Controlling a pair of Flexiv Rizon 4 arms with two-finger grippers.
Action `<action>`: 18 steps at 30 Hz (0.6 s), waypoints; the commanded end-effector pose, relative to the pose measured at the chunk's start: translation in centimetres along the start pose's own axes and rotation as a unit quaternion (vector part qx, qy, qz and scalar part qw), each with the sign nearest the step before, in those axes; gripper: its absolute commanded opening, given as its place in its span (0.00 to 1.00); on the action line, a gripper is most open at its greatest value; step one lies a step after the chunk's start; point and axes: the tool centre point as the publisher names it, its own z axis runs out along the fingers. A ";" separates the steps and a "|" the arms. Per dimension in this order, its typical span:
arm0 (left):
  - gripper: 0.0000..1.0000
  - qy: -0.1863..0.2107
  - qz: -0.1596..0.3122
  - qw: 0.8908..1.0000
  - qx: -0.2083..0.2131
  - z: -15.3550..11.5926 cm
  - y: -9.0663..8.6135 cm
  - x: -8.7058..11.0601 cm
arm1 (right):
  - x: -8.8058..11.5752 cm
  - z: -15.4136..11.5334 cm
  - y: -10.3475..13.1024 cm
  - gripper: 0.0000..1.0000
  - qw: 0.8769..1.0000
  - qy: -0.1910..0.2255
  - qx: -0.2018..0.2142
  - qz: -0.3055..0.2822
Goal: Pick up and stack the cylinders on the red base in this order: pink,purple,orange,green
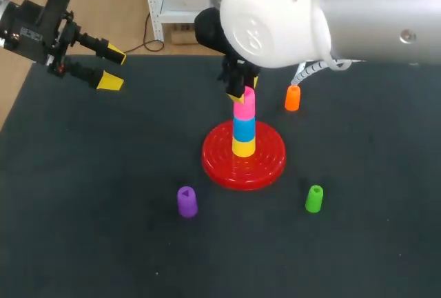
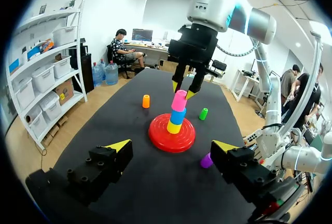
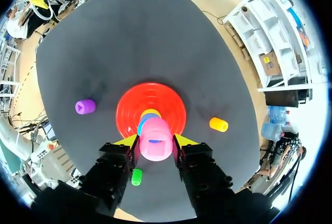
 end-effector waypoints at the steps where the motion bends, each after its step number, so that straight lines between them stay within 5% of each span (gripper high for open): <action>1: 1.00 -0.002 0.002 1.000 -0.001 0.0 0.0 0.1 | 0.2 0.2 0.1 0.00 1.000 -0.008 -0.003 0.002; 18: 1.00 -0.002 0.002 1.000 -0.001 0.0 0.0 0.1 | 1.3 2.0 1.2 0.00 1.000 0.007 -0.008 -0.004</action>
